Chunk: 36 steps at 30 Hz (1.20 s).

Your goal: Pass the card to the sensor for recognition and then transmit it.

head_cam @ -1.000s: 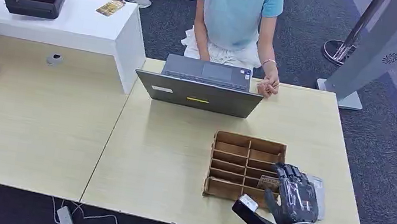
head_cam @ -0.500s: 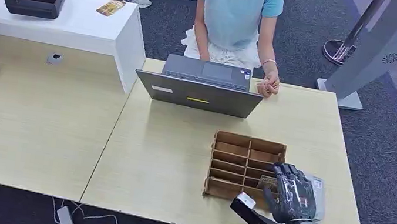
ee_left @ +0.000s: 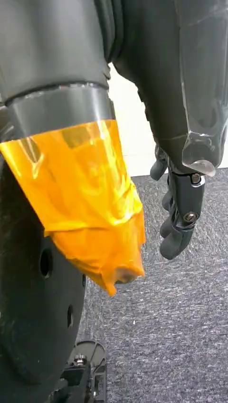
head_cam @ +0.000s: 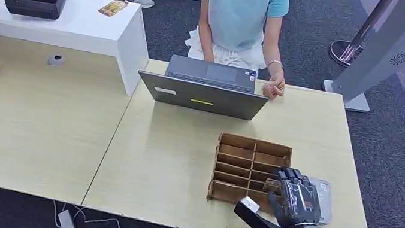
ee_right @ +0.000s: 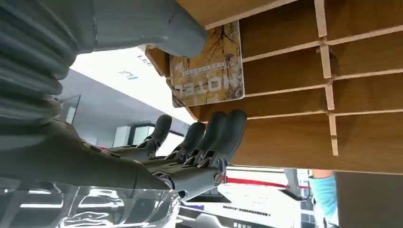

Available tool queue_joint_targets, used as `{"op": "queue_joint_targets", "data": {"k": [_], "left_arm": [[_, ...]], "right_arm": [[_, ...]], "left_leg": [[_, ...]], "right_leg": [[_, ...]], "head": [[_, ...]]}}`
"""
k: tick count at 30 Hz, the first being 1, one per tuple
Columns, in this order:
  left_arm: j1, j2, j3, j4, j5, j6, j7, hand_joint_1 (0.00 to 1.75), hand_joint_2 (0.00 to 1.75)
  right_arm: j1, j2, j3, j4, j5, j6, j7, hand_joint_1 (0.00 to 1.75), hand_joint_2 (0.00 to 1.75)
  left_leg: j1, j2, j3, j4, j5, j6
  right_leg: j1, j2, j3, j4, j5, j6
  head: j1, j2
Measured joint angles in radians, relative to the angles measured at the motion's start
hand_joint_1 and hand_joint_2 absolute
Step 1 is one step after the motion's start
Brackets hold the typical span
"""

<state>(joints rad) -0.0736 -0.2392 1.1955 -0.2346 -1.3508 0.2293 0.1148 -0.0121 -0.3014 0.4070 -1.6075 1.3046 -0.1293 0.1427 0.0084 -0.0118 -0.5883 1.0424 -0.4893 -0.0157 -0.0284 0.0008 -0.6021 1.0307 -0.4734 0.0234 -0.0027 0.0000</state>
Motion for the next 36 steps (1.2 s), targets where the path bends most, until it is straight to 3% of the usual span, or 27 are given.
{"op": "queue_joint_targets", "data": {"k": [5, 13, 36], "left_arm": [[0.0, 0.0, 0.0, 0.0, 0.0, 0.0, 0.0, 0.0, 0.0], [0.0, 0.0, 0.0, 0.0, -0.002, 0.002, 0.0, 0.0, 0.0], [0.0, 0.0, 0.0, 0.0, -0.003, 0.002, 0.0, 0.0, 0.0]], "right_arm": [[0.0, 0.0, 0.0, 0.002, 0.0, 0.001, 0.001, 0.87, 1.75], [-0.002, 0.0, 0.0, 0.0, 0.003, 0.001, 0.001, 1.26, 1.75], [-0.008, 0.0, 0.0, -0.003, 0.006, -0.001, 0.001, 1.27, 1.75]], "left_leg": [[0.0, 0.0, 0.0, 0.0, 0.0, 0.0], [0.0, 0.0, 0.0, 0.0, 0.0, 0.0], [0.0, 0.0, 0.001, 0.0, 0.0, 0.0]], "right_leg": [[0.0, 0.0, 0.0, 0.0, 0.0, 0.0], [0.0, 0.0, 0.0, 0.0, 0.0, 0.0], [0.0, 0.0, 0.0, 0.0, 0.0, 0.0]], "head": [[0.0, 0.0], [0.0, 0.0], [0.0, 0.0]]}}
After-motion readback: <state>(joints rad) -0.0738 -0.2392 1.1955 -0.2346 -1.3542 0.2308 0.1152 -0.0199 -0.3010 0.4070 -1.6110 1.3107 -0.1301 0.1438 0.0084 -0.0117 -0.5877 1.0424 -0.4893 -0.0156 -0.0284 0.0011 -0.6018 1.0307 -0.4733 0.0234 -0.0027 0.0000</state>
